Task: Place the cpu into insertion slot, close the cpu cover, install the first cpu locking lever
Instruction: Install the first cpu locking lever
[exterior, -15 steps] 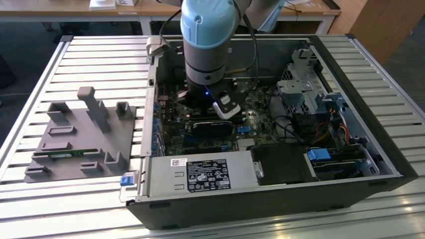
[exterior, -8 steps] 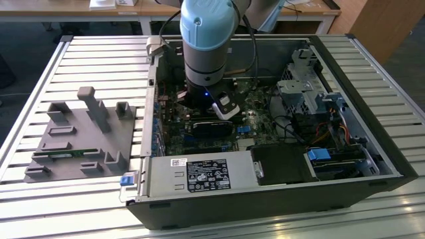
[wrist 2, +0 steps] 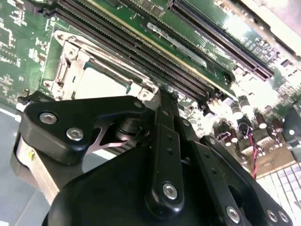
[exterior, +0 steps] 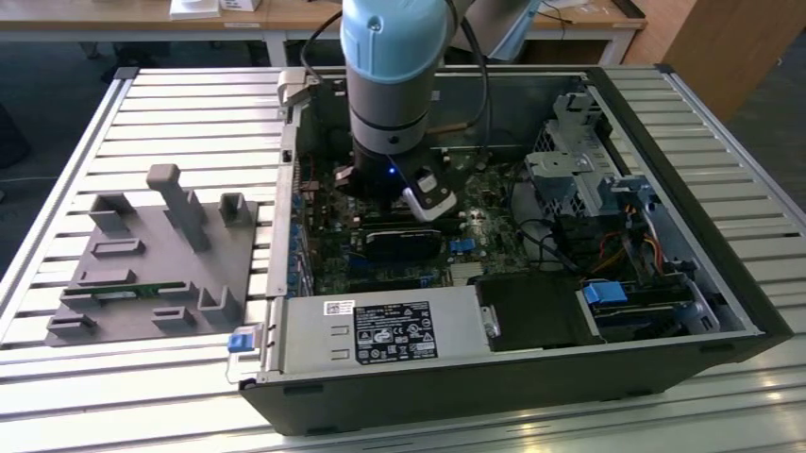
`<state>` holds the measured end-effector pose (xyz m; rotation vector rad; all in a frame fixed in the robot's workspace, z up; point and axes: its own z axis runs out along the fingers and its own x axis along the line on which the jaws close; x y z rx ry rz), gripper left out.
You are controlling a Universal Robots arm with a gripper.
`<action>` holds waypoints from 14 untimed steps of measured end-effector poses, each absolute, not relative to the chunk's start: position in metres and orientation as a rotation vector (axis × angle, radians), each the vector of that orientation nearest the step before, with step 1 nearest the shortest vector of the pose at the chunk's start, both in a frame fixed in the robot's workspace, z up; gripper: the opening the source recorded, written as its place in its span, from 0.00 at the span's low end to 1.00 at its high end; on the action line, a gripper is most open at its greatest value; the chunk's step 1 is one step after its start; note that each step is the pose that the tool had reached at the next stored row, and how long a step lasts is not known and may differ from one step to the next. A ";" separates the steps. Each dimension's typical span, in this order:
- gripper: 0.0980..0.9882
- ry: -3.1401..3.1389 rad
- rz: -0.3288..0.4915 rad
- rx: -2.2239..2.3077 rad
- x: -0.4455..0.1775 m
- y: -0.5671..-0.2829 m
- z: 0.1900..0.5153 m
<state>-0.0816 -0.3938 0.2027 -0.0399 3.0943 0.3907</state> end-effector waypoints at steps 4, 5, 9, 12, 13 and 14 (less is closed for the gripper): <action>0.01 3.094 0.391 -0.040 -0.082 -0.394 0.210; 0.01 3.094 0.391 -0.040 -0.082 -0.394 0.211; 0.01 3.093 0.391 -0.040 -0.082 -0.394 0.215; 0.01 3.093 0.392 -0.040 -0.082 -0.394 0.218; 0.01 3.093 0.394 -0.040 -0.082 -0.394 0.218; 0.01 3.093 0.394 -0.040 -0.082 -0.394 0.218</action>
